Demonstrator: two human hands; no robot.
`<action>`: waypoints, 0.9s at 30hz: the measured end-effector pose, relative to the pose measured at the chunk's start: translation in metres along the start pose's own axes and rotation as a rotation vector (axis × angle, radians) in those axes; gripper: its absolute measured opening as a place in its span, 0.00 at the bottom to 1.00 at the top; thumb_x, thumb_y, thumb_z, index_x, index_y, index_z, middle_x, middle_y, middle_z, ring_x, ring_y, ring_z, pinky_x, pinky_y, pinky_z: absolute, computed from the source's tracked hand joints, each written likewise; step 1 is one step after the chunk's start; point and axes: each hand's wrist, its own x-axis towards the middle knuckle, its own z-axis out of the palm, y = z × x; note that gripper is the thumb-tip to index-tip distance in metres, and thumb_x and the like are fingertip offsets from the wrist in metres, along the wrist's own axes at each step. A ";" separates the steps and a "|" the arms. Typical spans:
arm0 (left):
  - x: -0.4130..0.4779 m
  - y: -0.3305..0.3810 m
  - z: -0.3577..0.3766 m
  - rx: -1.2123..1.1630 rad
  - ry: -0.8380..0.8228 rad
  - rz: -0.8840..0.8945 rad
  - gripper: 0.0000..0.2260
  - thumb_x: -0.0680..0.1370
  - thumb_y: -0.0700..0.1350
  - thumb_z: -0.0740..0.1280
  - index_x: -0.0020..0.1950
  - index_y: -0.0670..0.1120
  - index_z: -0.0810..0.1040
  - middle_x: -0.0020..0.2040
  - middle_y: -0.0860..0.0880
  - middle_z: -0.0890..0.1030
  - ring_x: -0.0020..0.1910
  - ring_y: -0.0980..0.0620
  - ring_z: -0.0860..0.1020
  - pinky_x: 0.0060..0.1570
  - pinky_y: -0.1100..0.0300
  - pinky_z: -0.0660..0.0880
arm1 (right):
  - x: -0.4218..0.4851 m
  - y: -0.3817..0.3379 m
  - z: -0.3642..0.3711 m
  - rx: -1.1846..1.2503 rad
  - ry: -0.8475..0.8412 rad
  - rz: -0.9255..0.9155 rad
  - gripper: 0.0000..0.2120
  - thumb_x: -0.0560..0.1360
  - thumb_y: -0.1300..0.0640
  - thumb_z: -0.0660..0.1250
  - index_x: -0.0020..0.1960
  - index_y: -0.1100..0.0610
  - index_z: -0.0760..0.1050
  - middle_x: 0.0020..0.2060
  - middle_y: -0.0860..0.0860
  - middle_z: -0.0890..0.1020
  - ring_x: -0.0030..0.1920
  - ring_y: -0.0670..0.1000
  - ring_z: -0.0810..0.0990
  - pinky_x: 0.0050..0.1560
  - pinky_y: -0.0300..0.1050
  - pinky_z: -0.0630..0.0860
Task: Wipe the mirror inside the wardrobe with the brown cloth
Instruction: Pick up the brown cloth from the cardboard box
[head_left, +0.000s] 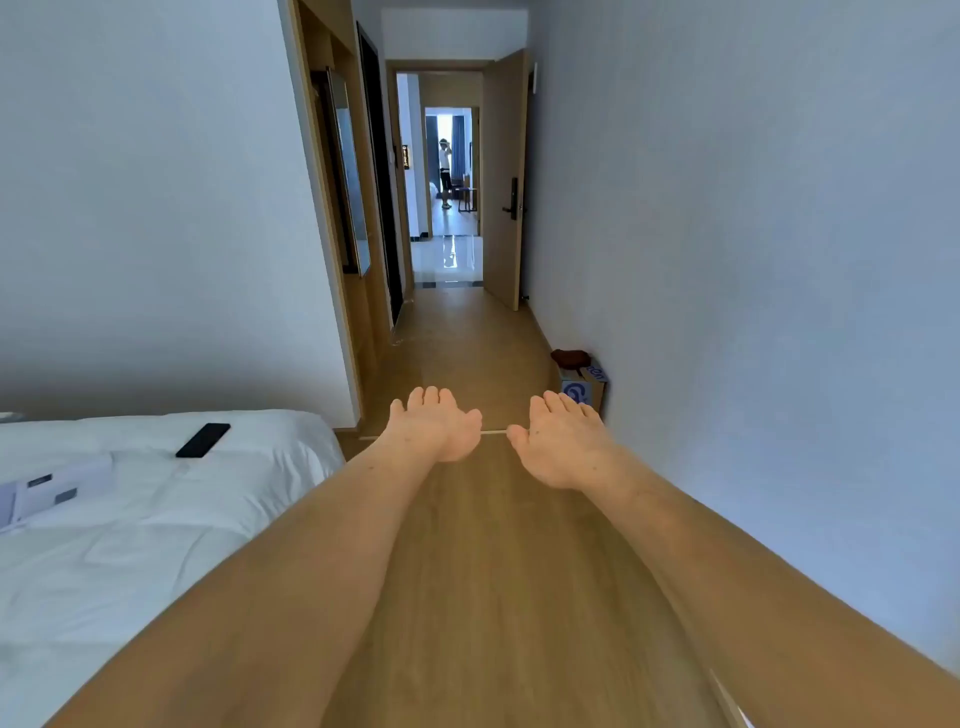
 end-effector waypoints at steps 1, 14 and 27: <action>0.012 0.008 0.000 -0.005 -0.011 -0.006 0.28 0.82 0.58 0.44 0.79 0.45 0.47 0.79 0.46 0.47 0.77 0.44 0.44 0.73 0.45 0.42 | 0.012 0.009 -0.001 -0.002 0.005 -0.002 0.27 0.81 0.43 0.48 0.73 0.59 0.59 0.72 0.56 0.62 0.73 0.56 0.58 0.73 0.54 0.55; 0.139 0.073 -0.008 0.025 -0.062 -0.053 0.28 0.82 0.57 0.44 0.79 0.44 0.47 0.79 0.46 0.47 0.77 0.44 0.44 0.73 0.44 0.42 | 0.143 0.087 -0.009 -0.055 -0.066 -0.033 0.28 0.81 0.43 0.46 0.75 0.59 0.56 0.74 0.57 0.60 0.74 0.57 0.57 0.73 0.55 0.54; 0.299 0.082 0.007 0.047 -0.133 -0.054 0.28 0.82 0.57 0.44 0.78 0.43 0.48 0.79 0.46 0.49 0.77 0.44 0.46 0.73 0.43 0.42 | 0.294 0.125 0.014 -0.034 -0.111 0.003 0.28 0.81 0.43 0.47 0.73 0.60 0.58 0.72 0.57 0.63 0.72 0.57 0.61 0.71 0.55 0.57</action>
